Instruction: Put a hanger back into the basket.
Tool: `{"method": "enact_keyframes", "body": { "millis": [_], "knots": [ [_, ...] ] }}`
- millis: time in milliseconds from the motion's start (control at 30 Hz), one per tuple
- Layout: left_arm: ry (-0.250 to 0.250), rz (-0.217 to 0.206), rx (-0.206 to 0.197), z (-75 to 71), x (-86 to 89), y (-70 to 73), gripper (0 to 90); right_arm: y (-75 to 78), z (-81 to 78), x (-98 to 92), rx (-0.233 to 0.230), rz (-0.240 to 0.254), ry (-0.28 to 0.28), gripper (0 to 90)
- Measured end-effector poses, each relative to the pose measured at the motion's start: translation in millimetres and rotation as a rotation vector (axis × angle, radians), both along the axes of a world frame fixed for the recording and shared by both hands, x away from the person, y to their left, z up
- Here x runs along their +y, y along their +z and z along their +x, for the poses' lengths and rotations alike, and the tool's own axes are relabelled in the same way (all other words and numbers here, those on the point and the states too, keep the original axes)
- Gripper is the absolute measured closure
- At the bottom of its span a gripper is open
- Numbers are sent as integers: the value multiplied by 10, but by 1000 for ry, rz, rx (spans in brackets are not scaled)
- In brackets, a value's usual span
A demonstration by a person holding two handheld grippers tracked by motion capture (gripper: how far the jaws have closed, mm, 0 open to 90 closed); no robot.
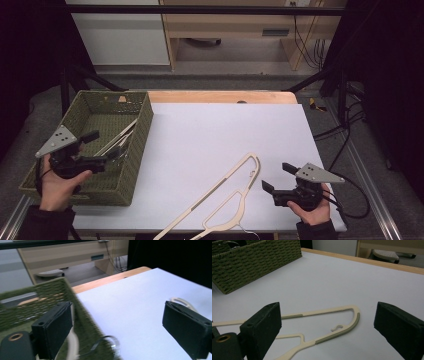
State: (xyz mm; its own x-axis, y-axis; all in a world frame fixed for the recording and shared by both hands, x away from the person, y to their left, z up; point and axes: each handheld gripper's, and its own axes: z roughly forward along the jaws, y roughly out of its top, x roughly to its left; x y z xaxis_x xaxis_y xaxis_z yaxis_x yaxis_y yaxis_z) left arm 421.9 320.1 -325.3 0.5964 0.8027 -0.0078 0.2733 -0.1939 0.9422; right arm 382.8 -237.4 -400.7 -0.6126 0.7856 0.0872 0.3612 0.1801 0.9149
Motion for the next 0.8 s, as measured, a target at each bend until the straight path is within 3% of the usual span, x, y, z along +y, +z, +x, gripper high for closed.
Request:
{"method": "enact_keyframes", "body": {
  "millis": [33, 100, 400, 700, 800],
  "knots": [
    [0, 0, 0, 0, 0, 0, 79, 0, 0, 0, 0, 0, 0, 79],
    [-21, -32, -11, -64, -192, -34, 75, 12, -10, 8, 1, 11, 1, 79],
    [-94, -68, -25, -211, -658, -174, 69, -6, -13, 41, 13, -2, 4, 78],
    [-156, -29, -10, -315, -1037, -407, 70, -29, -46, 118, 31, -19, 30, 81],
    [-178, -12, 13, -320, -1111, -501, 68, -43, -63, 134, 40, -23, 37, 80]
  ]
}}
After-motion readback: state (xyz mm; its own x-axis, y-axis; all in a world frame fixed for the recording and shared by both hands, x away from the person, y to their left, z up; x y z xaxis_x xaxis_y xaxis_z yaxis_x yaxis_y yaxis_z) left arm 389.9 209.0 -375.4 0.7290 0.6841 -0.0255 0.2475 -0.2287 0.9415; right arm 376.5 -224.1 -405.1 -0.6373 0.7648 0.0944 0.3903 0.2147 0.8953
